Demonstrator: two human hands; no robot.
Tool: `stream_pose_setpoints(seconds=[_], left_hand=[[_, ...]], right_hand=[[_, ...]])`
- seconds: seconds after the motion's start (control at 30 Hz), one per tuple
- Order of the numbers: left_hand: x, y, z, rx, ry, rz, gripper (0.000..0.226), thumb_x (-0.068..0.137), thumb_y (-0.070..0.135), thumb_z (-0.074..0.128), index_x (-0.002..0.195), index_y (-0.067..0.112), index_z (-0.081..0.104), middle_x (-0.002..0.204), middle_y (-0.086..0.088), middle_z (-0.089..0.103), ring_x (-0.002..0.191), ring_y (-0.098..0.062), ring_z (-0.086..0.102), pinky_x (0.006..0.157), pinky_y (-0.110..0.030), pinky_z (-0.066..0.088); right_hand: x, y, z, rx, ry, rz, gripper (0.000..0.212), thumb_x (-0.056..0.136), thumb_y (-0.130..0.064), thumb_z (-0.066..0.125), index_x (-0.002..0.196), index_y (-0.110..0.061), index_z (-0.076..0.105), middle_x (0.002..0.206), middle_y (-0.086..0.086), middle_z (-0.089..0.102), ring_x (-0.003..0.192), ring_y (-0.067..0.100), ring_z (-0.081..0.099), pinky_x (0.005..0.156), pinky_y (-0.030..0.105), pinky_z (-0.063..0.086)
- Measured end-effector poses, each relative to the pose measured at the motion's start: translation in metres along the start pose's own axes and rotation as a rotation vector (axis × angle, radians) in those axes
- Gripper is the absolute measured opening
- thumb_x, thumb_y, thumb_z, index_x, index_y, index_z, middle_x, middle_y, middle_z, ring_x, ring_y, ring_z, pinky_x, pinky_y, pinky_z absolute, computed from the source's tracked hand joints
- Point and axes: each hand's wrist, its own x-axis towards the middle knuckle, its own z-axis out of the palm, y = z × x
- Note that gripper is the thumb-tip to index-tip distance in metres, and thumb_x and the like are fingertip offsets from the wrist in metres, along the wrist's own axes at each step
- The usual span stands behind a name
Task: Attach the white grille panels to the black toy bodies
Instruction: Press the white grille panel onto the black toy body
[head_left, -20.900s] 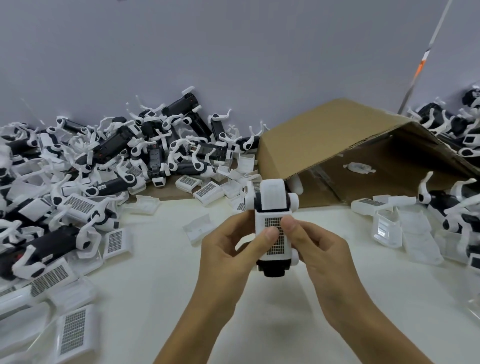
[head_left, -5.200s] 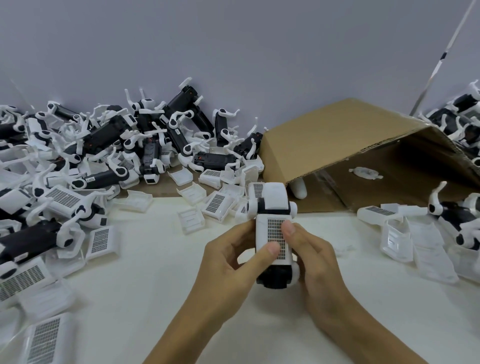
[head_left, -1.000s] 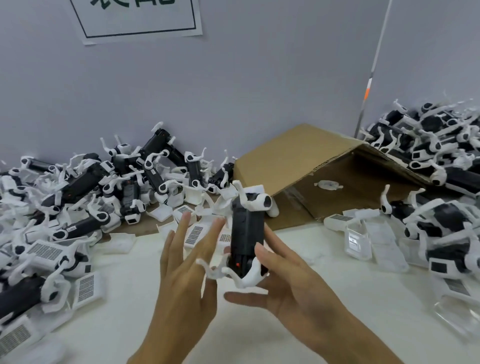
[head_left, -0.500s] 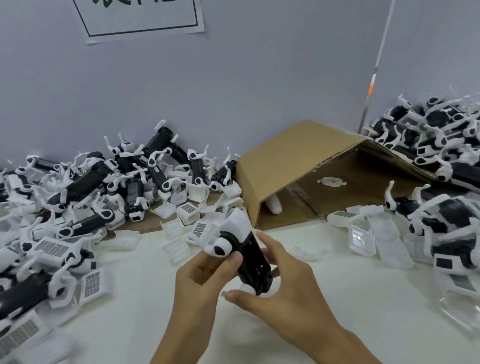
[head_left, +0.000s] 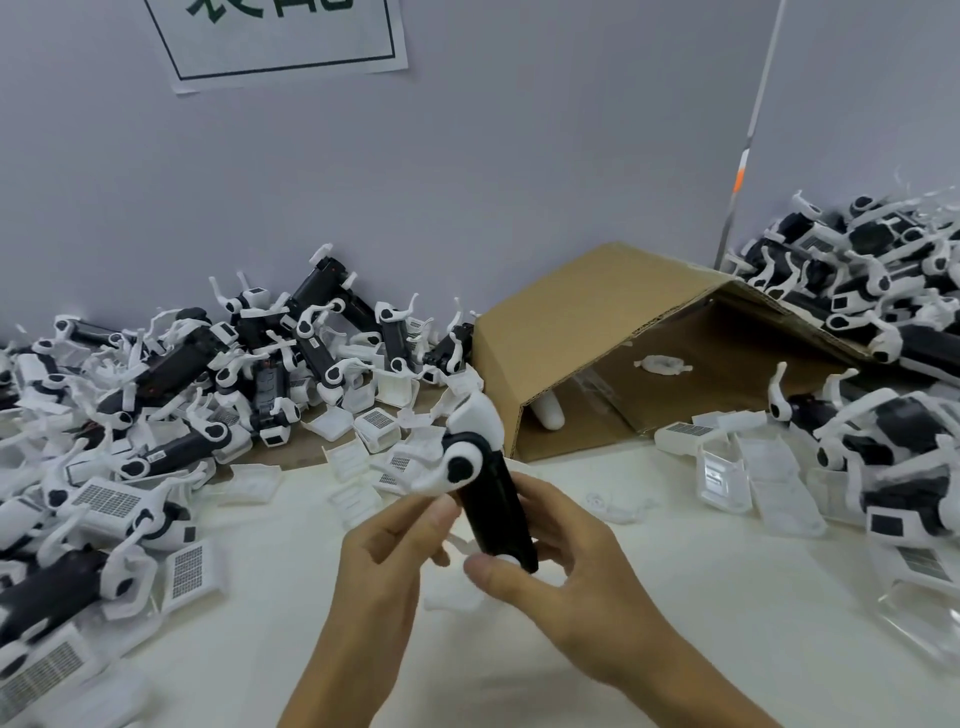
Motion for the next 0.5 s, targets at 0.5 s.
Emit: stream_pose_setpoints(seconds=[0.5], left_hand=[[0.002,-0.014,0.008,-0.164,0.093,-0.134,0.047,0.069,0.043,0.081,0.100,0.008,0.078,0.103,-0.017,0.076,0.104,-0.036,0.071,0.094,-0.049,0.053]], right_hand=[[0.004,-0.007,0.006,0.776,-0.197,0.427,0.053,0.076,-0.045,0.051,0.110,-0.014,0.077,0.111,0.028,0.071,0.096,0.055,0.067,0.052,0.038,0.055]])
